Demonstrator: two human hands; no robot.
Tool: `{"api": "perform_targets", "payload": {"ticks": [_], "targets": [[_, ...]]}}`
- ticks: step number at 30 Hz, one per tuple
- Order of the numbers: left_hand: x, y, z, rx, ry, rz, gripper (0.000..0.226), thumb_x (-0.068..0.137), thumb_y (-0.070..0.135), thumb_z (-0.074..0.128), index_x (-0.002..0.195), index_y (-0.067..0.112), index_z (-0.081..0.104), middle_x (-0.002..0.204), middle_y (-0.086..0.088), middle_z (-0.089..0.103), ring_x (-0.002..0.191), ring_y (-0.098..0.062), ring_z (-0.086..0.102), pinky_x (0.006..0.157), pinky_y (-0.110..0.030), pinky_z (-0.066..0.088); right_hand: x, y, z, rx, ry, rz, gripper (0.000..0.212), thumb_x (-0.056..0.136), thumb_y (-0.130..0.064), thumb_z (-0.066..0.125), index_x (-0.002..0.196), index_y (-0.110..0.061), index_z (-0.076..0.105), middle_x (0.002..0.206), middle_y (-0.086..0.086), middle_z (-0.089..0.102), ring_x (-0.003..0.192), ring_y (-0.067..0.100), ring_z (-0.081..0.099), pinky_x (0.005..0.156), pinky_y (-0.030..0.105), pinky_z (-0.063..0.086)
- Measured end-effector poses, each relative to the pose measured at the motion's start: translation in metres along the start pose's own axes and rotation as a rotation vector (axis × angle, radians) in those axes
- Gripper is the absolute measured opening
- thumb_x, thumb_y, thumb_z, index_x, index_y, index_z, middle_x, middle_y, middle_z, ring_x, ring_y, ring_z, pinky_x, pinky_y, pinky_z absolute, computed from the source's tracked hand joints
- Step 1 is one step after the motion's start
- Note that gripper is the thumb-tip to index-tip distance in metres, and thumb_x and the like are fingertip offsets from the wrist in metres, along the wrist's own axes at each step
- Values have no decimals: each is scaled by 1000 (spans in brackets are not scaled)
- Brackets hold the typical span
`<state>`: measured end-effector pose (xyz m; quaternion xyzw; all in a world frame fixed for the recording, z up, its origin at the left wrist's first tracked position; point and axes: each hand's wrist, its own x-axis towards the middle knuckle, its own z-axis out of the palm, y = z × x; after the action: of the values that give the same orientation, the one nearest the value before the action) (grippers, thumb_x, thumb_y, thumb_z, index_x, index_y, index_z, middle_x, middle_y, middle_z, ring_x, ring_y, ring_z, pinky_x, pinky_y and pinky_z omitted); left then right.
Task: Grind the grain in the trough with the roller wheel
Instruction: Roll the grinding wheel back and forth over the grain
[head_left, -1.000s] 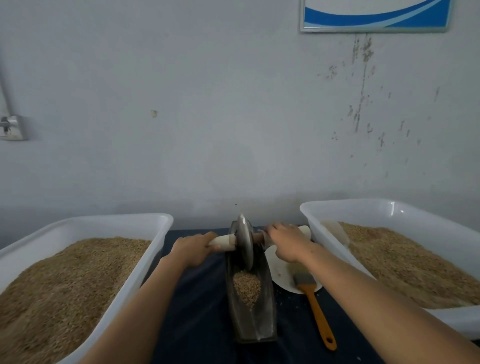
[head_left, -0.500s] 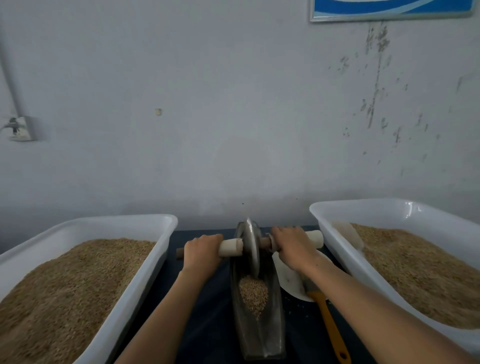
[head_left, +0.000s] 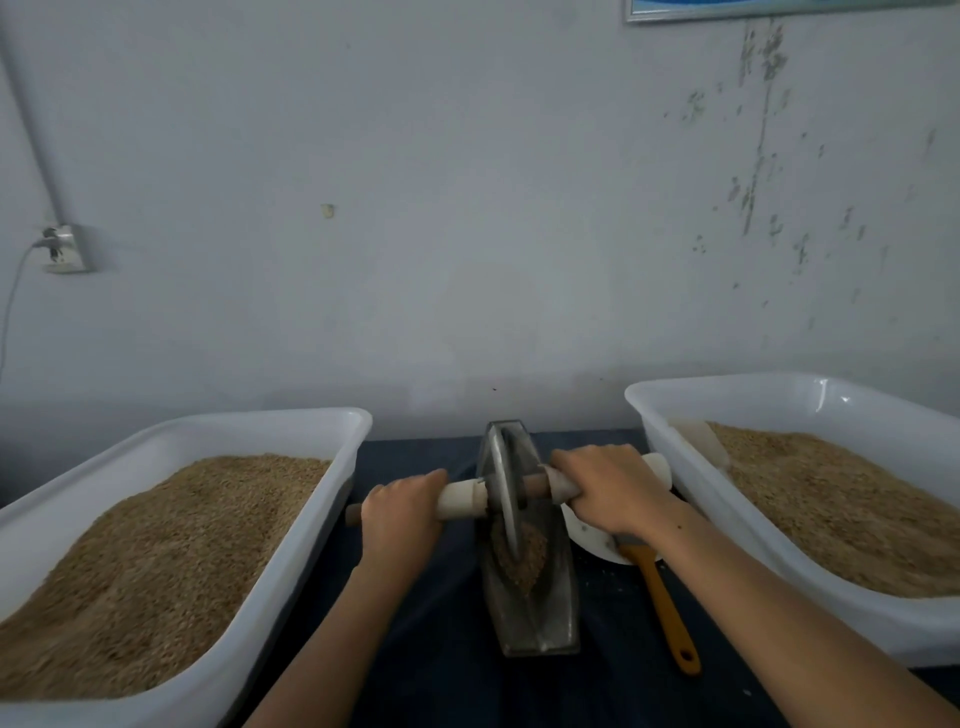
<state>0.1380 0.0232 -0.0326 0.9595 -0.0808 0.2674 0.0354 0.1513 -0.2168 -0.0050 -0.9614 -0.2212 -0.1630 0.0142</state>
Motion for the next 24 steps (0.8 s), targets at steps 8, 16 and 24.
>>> {"api": "perform_targets", "payload": {"ticks": [8,16,24], "targets": [[-2,8,-2,-11,30,16,9,87,35,55,92,30,50,94,10,63,88,-7,58,66,-23,27,-6,6,-6,15,-34,31,19,82,-18,55,85,-31,42,89,-6,62,85,19,60,67,31,39],[2,4,8,-29,-25,37,16,88,38,56,102,32,52,103,13,62,96,-4,57,80,-20,35,-1,11,6,77,-87,33,12,84,-20,53,92,-30,52,91,-7,64,86,16,60,80,35,49],[6,4,10,-85,-26,68,20,83,31,65,100,26,59,97,7,65,91,-11,59,78,-25,36,3,19,9,35,-101,61,11,83,-30,57,93,-29,52,91,-6,64,84,15,60,76,32,47]]}}
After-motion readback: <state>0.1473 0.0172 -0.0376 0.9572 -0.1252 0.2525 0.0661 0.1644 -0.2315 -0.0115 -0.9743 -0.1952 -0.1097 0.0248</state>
